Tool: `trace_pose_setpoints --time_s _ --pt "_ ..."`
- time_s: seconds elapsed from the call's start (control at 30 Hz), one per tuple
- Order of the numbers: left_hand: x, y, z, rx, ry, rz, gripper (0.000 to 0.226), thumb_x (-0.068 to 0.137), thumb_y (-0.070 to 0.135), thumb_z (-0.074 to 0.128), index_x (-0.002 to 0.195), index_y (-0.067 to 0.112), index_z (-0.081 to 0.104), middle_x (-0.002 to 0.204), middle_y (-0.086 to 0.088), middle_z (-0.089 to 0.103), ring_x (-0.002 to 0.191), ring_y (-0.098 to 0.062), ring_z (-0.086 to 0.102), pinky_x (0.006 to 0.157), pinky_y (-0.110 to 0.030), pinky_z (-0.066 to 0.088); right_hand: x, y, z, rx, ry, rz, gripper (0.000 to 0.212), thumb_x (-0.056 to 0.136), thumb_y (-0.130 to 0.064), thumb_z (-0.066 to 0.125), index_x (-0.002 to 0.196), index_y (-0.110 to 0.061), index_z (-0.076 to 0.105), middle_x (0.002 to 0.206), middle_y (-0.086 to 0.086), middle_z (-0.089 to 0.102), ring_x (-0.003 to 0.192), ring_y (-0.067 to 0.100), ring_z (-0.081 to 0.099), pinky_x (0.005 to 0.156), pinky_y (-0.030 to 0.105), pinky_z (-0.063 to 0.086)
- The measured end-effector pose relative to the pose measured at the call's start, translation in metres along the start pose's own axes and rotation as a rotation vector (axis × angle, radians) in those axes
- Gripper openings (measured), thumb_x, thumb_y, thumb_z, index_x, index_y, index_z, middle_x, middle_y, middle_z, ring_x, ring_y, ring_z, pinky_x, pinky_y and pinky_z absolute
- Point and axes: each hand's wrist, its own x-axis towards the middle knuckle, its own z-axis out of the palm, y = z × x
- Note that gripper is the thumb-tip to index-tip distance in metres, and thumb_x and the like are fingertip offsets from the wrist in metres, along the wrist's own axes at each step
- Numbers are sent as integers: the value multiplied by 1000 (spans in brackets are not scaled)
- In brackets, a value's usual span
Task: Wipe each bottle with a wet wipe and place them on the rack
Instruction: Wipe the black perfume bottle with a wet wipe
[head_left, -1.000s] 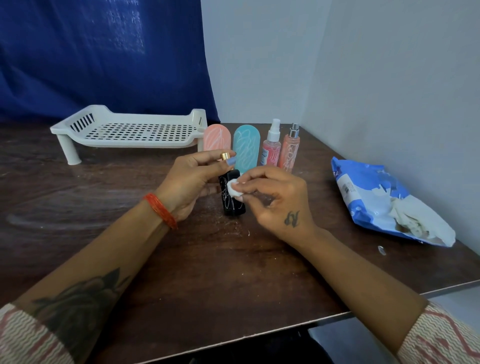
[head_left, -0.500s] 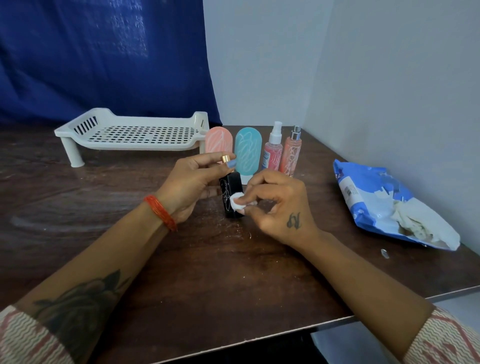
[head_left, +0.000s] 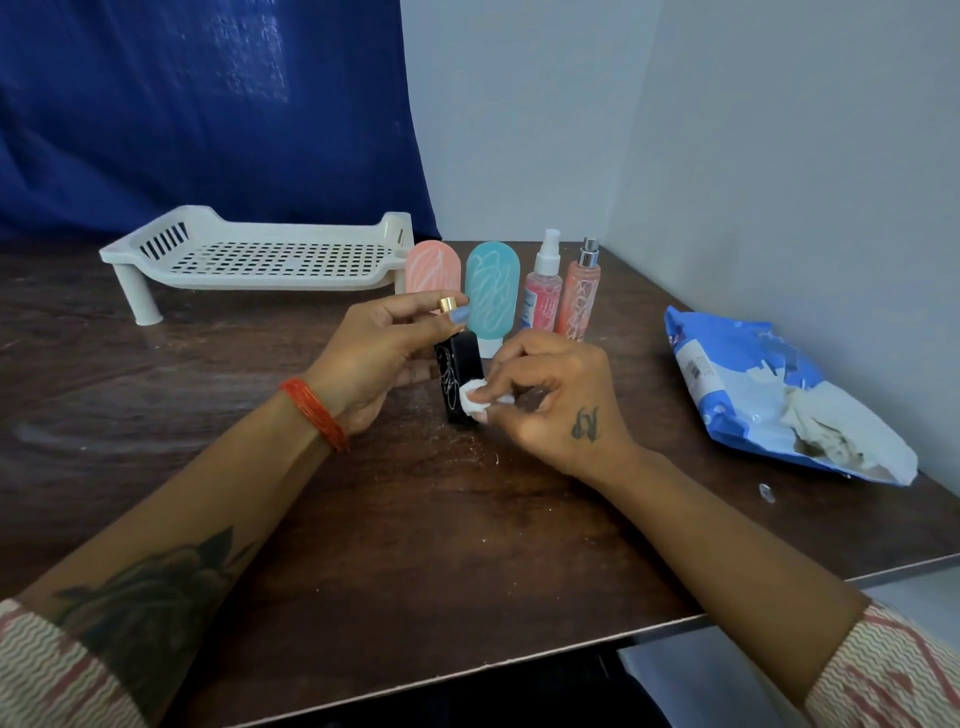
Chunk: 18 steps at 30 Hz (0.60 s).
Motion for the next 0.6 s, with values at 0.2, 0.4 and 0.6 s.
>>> trace_pose_setpoints --time_s 0.2,0.4,0.6 --pt "-1 1 1 -7 3 5 17 85 11 61 100 16 68 83 6 69 70 -1 68 63 -20 57 1 0 0 -74 86 43 11 65 -1 75 74 -6 74 77 4 65 68 7 57 59 16 47" --pt "-1 0 1 14 3 7 19 84 14 63 102 16 67 89 4 69 76 -3 67 68 -22 58 0 -3 1 -14 -22 -25 13 60 7 74 66 -5 74 71 3 64 63 7 55 59 13 43" --pt "0 0 -1 10 -4 9 19 84 13 63 101 17 68 78 10 71 72 -1 68 71 -24 58 0 0 -1 -76 38 67 15 61 4 75 70 -7 74 72 4 65 62 9 57 54 18 46"
